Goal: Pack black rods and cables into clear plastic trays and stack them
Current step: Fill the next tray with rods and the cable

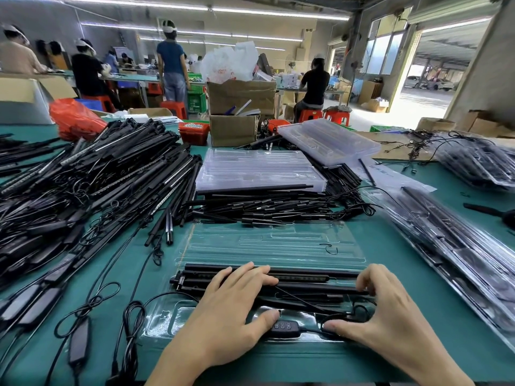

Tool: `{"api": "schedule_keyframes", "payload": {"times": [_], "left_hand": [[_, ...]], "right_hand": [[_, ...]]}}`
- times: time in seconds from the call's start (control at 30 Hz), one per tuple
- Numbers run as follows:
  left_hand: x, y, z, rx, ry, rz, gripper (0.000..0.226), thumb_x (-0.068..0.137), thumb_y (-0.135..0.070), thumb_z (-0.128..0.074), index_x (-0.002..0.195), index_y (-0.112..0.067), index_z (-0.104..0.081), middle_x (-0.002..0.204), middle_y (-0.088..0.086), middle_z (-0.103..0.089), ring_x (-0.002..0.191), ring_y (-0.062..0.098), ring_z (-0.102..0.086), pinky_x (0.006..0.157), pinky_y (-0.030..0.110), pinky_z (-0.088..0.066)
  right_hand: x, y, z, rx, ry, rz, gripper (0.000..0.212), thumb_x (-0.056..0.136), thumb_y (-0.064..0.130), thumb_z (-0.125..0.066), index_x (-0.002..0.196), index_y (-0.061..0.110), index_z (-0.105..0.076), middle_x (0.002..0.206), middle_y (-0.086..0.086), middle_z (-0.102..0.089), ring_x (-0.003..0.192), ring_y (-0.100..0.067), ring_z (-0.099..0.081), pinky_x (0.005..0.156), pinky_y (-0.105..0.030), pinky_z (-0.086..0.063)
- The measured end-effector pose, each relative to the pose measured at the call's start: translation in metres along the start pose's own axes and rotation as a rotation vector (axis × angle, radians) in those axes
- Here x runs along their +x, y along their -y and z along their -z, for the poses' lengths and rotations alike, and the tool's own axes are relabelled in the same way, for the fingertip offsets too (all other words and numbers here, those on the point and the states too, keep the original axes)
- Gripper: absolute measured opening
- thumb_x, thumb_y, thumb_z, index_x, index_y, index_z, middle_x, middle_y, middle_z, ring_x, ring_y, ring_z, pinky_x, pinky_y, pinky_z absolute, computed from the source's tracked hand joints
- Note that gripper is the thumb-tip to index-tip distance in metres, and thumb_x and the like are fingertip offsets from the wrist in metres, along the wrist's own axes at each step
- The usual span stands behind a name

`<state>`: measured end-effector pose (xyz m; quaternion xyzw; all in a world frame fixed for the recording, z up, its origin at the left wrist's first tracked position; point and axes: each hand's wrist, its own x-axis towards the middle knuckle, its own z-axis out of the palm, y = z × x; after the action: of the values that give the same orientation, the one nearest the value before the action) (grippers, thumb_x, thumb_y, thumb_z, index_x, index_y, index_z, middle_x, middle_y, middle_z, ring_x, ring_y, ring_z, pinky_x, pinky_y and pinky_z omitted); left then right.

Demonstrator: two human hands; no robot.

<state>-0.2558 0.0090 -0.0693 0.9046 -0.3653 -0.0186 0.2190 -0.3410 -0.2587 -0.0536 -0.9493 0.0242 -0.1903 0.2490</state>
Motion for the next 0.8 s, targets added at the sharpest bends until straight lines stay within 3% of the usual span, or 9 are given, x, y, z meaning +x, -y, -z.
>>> {"api": "schedule_keyframes", "payload": {"times": [0.07,0.17,0.37,0.53,0.67,0.8], "left_hand": [[-0.0002,-0.0002,0.0003,-0.003,0.001,0.001,0.048,0.098,-0.063,-0.034,0.144,-0.052,-0.025,0.156,-0.040,-0.005,0.138,-0.022,0.019,0.112,0.016,0.021],[-0.0005,-0.0006,0.0001,-0.007,0.003,0.005,0.048,0.098,-0.063,-0.033,0.144,-0.052,-0.026,0.156,-0.040,-0.005,0.138,-0.021,0.019,0.115,0.018,0.019],[-0.0008,0.0002,0.0001,-0.003,0.008,0.009,0.049,0.096,-0.065,-0.032,0.143,-0.053,-0.025,0.156,-0.040,-0.004,0.139,-0.020,0.019,0.118,0.022,0.017],[-0.0004,0.0007,-0.0014,0.006,-0.009,0.004,0.049,0.096,-0.065,-0.032,0.143,-0.052,-0.026,0.156,-0.040,-0.006,0.139,-0.021,0.018,0.116,0.019,0.018],[0.0002,0.0006,-0.0012,0.004,-0.008,0.003,0.048,0.097,-0.064,-0.033,0.144,-0.052,-0.026,0.156,-0.040,-0.006,0.138,-0.021,0.018,0.114,0.018,0.019],[-0.0001,-0.0001,-0.0017,-0.006,-0.009,0.005,0.047,0.098,-0.062,-0.033,0.144,-0.051,-0.027,0.156,-0.040,-0.006,0.138,-0.022,0.018,0.111,0.015,0.022]], "right_hand": [[-0.0002,-0.0019,-0.0010,0.027,0.004,-0.013,0.069,0.041,0.081,-0.075,0.076,0.029,-0.046,0.077,0.012,-0.051,0.079,-0.008,-0.049,0.063,-0.029,-0.045],[0.0006,-0.0045,-0.0015,0.049,0.032,0.005,0.064,0.045,0.082,-0.075,0.068,0.028,-0.049,0.084,0.011,-0.054,0.073,-0.014,-0.052,0.063,-0.024,-0.044],[-0.0041,-0.0067,-0.0046,0.090,0.031,0.109,0.044,0.059,0.068,-0.077,0.080,0.036,-0.057,0.087,0.017,-0.064,0.074,-0.007,-0.060,0.064,-0.015,-0.045],[-0.0043,-0.0080,-0.0030,0.111,0.030,0.158,0.036,0.067,0.062,-0.076,0.074,0.031,-0.058,0.072,0.012,-0.061,0.060,-0.005,-0.055,0.057,-0.012,-0.041],[-0.0005,-0.0046,0.0011,0.174,0.079,0.211,0.036,0.087,0.056,-0.062,0.068,0.026,-0.058,0.069,0.011,-0.064,0.064,-0.009,-0.059,0.059,-0.021,-0.045],[0.0038,-0.0030,-0.0045,0.174,0.084,0.227,0.042,0.094,0.047,-0.058,0.064,0.022,-0.043,0.064,0.006,-0.050,0.059,-0.010,-0.046,0.056,-0.026,-0.038]]}}
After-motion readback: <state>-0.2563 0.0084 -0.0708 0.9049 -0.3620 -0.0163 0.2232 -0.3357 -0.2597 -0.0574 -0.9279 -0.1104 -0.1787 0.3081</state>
